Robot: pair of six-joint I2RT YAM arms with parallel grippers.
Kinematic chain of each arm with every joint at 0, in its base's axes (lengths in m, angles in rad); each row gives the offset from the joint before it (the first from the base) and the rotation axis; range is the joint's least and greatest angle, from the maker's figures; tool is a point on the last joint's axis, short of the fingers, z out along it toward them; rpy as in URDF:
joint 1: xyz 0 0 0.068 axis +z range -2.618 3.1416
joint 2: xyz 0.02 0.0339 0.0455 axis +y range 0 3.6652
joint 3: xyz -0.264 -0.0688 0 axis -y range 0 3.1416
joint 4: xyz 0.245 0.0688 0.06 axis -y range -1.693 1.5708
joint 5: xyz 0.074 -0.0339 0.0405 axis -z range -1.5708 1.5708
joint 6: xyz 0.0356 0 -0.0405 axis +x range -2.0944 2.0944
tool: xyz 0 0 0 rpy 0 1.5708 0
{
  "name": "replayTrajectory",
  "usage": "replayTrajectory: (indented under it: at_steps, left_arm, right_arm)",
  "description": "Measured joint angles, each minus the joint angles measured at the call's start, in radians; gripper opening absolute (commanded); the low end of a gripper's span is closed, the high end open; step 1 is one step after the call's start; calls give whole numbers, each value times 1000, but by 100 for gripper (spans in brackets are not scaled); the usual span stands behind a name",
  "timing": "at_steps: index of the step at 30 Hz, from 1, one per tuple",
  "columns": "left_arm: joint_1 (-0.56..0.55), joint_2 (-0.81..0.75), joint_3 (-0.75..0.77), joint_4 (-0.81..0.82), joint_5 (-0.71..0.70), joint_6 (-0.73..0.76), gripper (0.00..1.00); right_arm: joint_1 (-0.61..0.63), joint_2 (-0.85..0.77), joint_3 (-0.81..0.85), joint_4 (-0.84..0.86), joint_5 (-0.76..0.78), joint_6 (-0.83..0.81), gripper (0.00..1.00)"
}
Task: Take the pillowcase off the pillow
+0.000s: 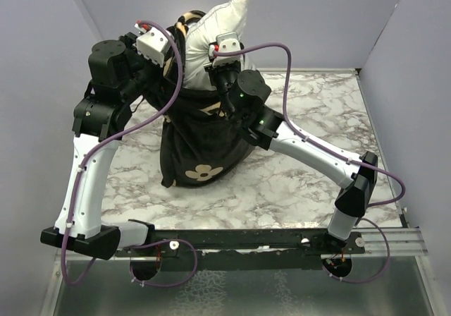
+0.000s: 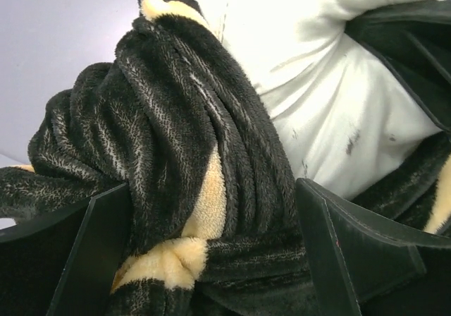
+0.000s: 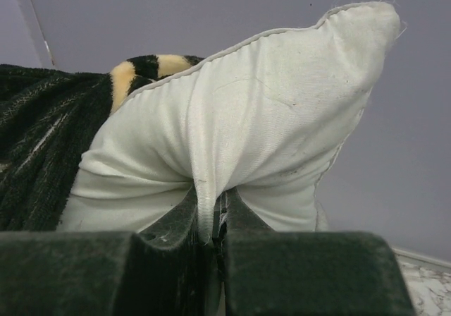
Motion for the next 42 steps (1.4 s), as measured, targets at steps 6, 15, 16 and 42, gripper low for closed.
replayTrajectory:
  at_steps: [6,15,16,42]
  left_arm:
    - [0,27,-15,84,-76,-14,95]
    - [-3,84,-15,147,-134,-13,89]
    - [-6,86,-17,154,-140,-2,88]
    - [38,65,-80,410,-515,194,68]
  right_arm:
    - [23,-8,-42,3,-10,27,1]
    - [50,-77,-136,11,-42,73,1]
    - [50,-84,-145,14,-43,74,1]
    - [-14,-394,-457,46,-158,199,1]
